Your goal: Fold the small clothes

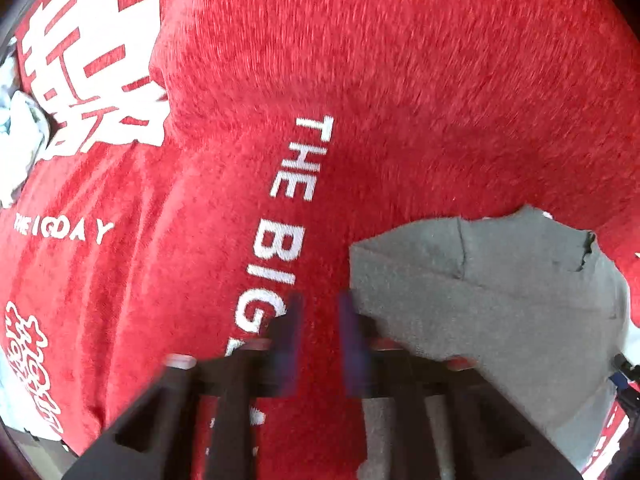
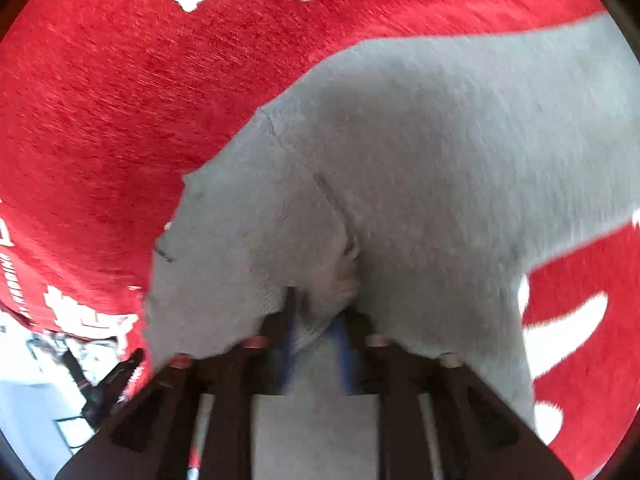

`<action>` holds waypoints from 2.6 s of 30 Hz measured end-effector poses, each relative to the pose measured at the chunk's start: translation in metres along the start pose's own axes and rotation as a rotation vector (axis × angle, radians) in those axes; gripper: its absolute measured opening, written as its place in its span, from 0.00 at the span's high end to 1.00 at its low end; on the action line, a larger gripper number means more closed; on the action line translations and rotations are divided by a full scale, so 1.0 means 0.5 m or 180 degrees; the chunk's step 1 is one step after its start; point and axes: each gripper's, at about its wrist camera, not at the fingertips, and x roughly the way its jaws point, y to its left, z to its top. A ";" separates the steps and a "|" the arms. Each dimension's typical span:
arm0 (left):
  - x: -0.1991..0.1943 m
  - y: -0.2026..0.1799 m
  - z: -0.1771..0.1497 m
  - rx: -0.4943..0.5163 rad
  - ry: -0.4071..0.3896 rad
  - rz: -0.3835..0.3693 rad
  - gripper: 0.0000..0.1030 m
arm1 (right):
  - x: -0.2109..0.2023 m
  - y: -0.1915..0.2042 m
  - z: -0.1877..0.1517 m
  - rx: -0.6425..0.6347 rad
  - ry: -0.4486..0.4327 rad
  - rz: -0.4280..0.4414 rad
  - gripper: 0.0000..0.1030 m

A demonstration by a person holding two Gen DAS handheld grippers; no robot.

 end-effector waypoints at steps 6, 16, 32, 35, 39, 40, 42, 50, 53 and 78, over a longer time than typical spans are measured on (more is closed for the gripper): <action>0.011 -0.048 0.015 0.0262 0.0003 -0.0001 0.06 | -0.001 0.008 -0.006 -0.0033 0.0017 0.0083 0.37; 0.064 -0.064 0.045 0.0220 0.0152 -0.0316 0.88 | 0.022 0.060 0.002 -0.0192 0.0099 0.0033 0.93; -0.076 0.038 -0.039 0.0133 -0.0026 0.0161 0.88 | -0.057 0.059 -0.039 -0.0524 0.0179 -0.0606 0.60; -0.128 0.002 -0.106 0.0200 0.0070 0.0126 0.88 | -0.087 0.106 -0.081 -0.0723 0.0252 -0.0672 0.45; -0.187 -0.039 -0.188 0.0166 0.0077 -0.0037 0.87 | -0.128 0.155 -0.135 -0.0852 0.0318 -0.0661 0.31; -0.201 -0.044 -0.203 0.0132 0.0077 -0.0069 0.76 | -0.138 0.167 -0.150 -0.0885 0.0354 -0.0673 0.30; -0.229 -0.052 -0.233 0.0027 0.0114 -0.0099 0.08 | -0.148 0.181 -0.187 -0.0909 0.0526 -0.0661 0.22; -0.346 -0.077 -0.317 0.0096 0.0163 -0.0033 0.00 | -0.188 0.202 -0.288 -0.0845 0.0760 -0.0704 0.11; -0.368 -0.069 -0.328 0.0160 0.0146 0.0073 0.00 | -0.211 0.222 -0.311 -0.0982 0.0679 -0.0851 0.00; -0.499 -0.087 -0.435 -0.0061 -0.0196 0.0074 0.00 | -0.296 0.287 -0.336 -0.1633 0.0968 -0.0917 0.00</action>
